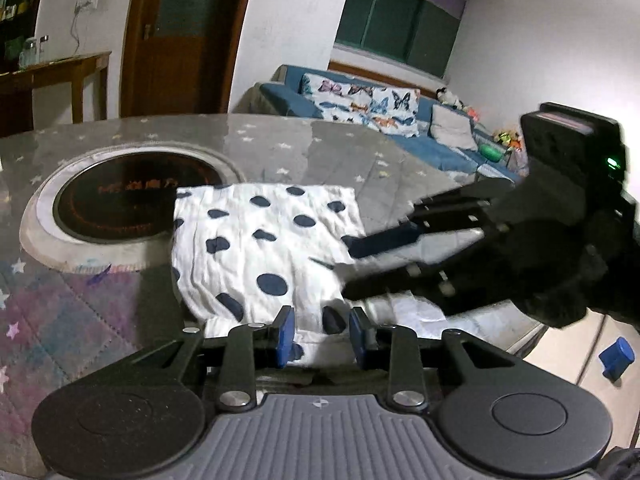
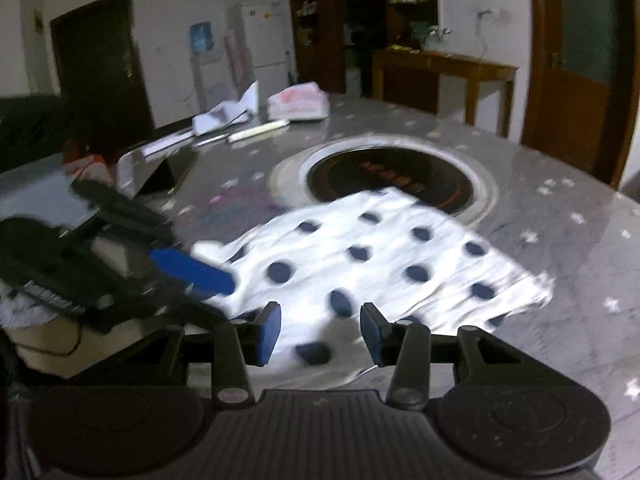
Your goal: Fold clothes
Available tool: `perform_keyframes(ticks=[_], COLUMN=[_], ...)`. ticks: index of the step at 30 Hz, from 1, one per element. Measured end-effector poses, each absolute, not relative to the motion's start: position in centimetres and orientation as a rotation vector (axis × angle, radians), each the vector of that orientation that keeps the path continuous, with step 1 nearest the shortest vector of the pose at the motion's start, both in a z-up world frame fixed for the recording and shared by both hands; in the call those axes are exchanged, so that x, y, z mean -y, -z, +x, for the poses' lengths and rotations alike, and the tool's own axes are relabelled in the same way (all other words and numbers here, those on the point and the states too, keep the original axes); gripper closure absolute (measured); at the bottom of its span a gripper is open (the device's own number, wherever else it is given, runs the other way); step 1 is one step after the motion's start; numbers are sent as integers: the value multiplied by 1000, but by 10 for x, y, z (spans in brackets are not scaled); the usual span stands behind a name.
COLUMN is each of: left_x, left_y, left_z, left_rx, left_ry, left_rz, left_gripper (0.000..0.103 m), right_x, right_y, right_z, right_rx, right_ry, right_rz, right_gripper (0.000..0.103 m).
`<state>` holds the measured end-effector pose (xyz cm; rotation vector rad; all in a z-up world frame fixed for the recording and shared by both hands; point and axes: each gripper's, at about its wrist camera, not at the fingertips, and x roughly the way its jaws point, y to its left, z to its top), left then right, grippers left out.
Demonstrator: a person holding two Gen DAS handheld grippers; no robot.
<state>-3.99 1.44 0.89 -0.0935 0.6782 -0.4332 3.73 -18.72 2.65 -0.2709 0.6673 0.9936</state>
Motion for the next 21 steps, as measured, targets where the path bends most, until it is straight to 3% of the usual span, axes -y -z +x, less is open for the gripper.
perform_keyframes(ticks=[6,14,21], left_x=[-13,-29,-38], left_y=[-5,-18,-10], left_z=[-42,-56,-72], left_rx=[-695,-679,-712], left_ry=[436,409,345], left_rz=[-95,-85,-47], left_gripper=[70,59,28], right_x=[188,190,185], right_y=[-4,-26,1], right_z=[63,112,172], right_rx=[-753,-653,-752], right_ry=[-919,-819,-734], right_rz=[-258,-237,-193], right_gripper=[59,58,54])
